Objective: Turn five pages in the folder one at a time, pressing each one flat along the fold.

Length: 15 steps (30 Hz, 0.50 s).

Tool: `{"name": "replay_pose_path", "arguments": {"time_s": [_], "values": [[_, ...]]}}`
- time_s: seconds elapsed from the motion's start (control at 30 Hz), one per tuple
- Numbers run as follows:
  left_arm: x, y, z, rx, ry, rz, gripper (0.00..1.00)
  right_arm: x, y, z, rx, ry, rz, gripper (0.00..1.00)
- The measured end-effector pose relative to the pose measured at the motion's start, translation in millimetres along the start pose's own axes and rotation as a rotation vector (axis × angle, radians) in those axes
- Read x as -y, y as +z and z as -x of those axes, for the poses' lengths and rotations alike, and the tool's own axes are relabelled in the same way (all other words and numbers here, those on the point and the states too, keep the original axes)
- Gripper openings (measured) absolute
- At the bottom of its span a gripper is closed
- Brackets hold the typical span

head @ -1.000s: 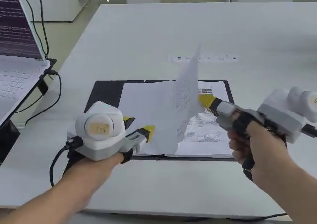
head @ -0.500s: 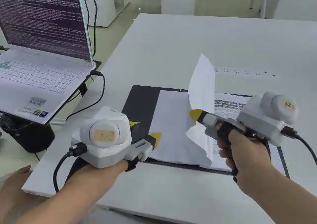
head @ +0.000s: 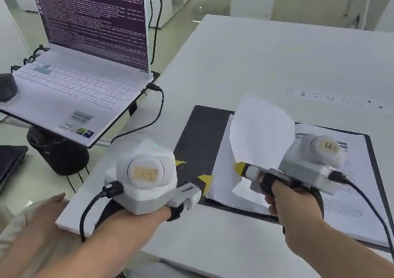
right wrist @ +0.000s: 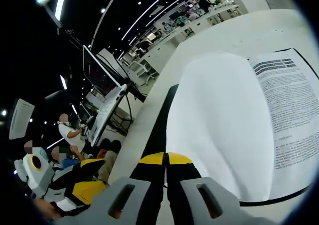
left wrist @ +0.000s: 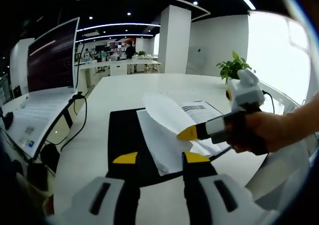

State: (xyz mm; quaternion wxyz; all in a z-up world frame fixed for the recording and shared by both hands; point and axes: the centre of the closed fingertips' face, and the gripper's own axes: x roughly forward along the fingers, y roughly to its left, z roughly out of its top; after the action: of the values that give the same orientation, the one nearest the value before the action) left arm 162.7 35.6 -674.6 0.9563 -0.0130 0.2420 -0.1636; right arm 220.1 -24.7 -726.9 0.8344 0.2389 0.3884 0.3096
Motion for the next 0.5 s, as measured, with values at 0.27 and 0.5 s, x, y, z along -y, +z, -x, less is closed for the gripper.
{"name": "replay_pose_path", "arguments": {"time_s": [0.27, 0.5], "values": [[-4.2, -12.4, -5.8, -0.03, 0.0, 0.021, 0.32, 11.7, -22.0, -31.6, -0.081, -0.025, 0.032, 0.0], [-6.6, -21.5, -8.6, -0.057, 0.003, 0.03, 0.33, 11.7, -38.4, -48.4, -0.128, -0.022, 0.017, 0.0]]}}
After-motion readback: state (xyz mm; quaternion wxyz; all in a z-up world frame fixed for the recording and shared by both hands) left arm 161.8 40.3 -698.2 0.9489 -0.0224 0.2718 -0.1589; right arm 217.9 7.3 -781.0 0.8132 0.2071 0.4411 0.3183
